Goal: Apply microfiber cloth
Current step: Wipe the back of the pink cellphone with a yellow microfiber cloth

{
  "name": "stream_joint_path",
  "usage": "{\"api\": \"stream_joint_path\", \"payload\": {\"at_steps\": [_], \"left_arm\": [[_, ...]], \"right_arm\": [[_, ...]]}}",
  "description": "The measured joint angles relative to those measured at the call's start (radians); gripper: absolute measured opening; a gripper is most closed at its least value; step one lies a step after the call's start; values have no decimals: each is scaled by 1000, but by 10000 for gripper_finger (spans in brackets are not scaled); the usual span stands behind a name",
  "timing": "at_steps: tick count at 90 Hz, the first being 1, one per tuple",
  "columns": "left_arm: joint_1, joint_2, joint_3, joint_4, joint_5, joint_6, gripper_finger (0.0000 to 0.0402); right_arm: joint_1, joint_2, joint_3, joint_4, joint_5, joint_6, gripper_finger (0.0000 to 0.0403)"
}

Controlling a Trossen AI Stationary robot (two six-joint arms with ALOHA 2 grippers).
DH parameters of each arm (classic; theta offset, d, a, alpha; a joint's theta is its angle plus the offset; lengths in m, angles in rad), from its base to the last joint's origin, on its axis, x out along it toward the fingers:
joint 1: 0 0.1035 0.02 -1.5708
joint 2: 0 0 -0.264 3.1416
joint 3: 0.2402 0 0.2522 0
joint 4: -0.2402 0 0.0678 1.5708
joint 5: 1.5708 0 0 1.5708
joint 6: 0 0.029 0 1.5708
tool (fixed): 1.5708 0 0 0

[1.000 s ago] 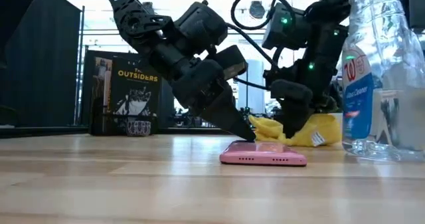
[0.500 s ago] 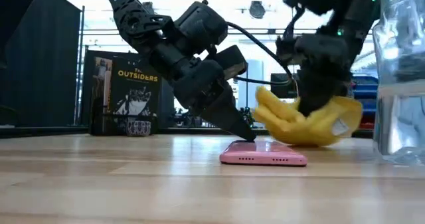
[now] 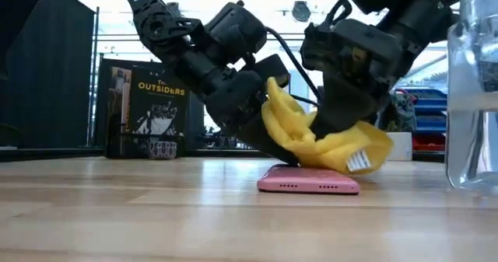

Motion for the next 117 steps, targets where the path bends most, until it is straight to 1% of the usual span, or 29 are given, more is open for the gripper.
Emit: {"api": "stream_joint_path", "payload": {"at_steps": [10,24,37,44,51,63,81,95,108,117], "left_arm": [[0,0,0,0,1,47,63],[-15,-18,-1,-10,1,78,63],[-41,-51,-2,1,81,77,63],[-64,-50,-2,9,96,78,62],[-78,-30,-2,34,88,94,62],[-76,17,0,48,40,105,62],[-53,53,2,67,66,98,62],[-53,55,2,68,65,97,62],[-51,57,2,70,61,96,62],[-51,58,2,75,57,95,62]], "right_arm": [[18,31,2,15,42,-4,17],[23,20,2,9,41,-13,17],[32,3,1,6,34,-18,17],[39,3,1,4,25,-19,17],[44,3,1,4,19,-18,17],[46,9,0,26,38,-17,17],[40,65,1,104,35,-10,18],[35,82,3,119,-23,22,18],[60,88,23,133,-73,34,18],[75,89,30,144,-170,31,18]]}}
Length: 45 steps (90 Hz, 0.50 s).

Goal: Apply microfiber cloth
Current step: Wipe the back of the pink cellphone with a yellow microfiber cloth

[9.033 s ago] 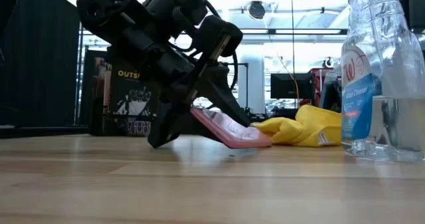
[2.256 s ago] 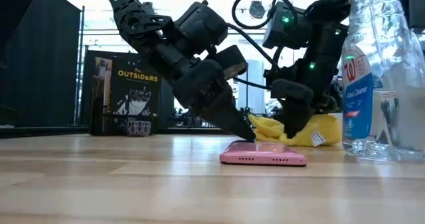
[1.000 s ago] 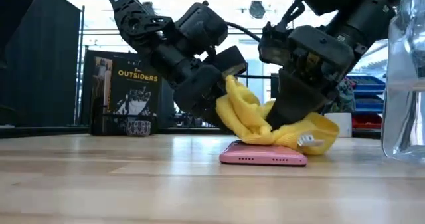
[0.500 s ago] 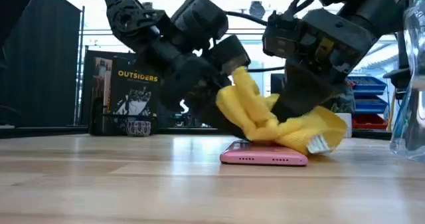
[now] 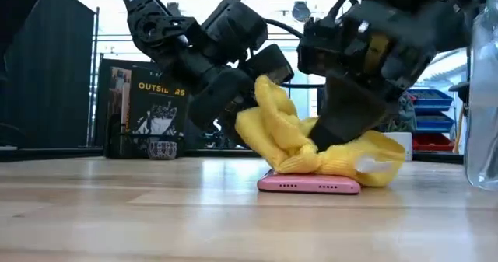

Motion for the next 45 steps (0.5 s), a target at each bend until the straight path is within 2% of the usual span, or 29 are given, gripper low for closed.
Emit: {"api": "stream_joint_path", "payload": {"at_steps": [9,28,45], "left_arm": [[0,1,0,1,-5,0,62],[2,2,0,14,-16,-1,62],[3,2,-1,14,-13,-3,62]], "right_arm": [[1,0,1,-17,-31,-2,17],[-32,-2,2,-44,152,-18,17],[-43,4,-2,4,165,-17,17]]}}
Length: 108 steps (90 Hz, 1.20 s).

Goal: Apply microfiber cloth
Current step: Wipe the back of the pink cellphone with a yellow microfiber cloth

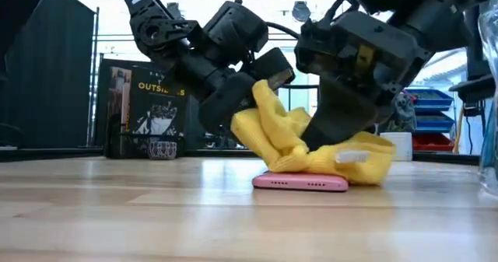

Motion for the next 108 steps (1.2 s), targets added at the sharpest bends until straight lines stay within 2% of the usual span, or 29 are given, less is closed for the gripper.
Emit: {"api": "stream_joint_path", "payload": {"at_steps": [12,22,39,58,76,90,108], "left_arm": [[-1,0,0,0,0,0,62],[-1,0,-1,0,0,0,62],[-2,0,-1,0,0,3,62],[-2,0,-1,2,5,3,62],[-3,0,-2,8,6,4,62],[-3,0,-2,12,8,-3,62],[-3,0,-2,12,3,3,62]], "right_arm": [[26,38,0,111,-136,-15,17],[48,67,6,98,-206,29,17],[45,39,-1,116,-133,-5,17],[9,-1,0,100,31,-37,17],[-6,47,1,120,57,-15,18],[-5,115,4,252,-69,5,18],[9,135,12,252,-200,44,18]]}}
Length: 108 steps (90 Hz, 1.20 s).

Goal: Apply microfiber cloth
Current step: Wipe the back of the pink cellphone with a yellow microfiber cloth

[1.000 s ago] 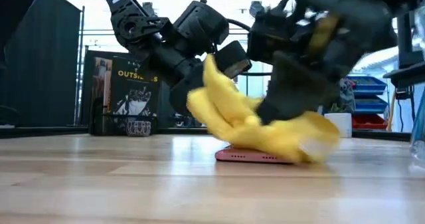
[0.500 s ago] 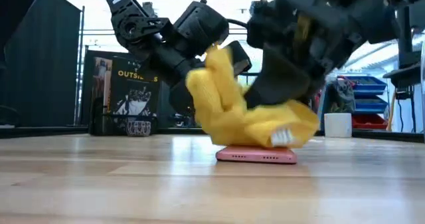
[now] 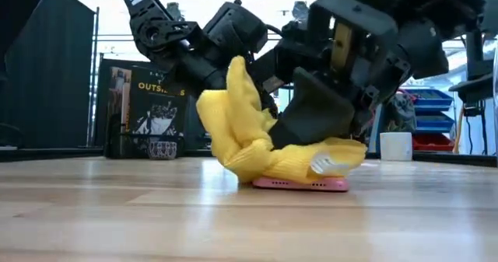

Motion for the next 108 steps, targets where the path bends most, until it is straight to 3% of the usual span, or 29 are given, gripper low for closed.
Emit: {"api": "stream_joint_path", "payload": {"at_steps": [15,34,51,73,97,108], "left_arm": [[-1,1,1,4,-3,1,62],[0,1,1,4,-2,1,62],[0,1,-1,7,0,1,62],[0,1,0,4,2,-2,62],[-1,1,1,4,-3,1,62],[0,1,1,5,-3,-14,62]], "right_arm": [[7,-72,-5,-97,-81,-25,18],[-7,-158,-5,-221,137,-120,18],[-22,-106,-3,-213,197,-119,18],[5,-70,-1,-153,117,-73,18],[31,-91,-4,-179,-114,-38,18],[31,-154,-7,-248,-62,-79,18]]}}
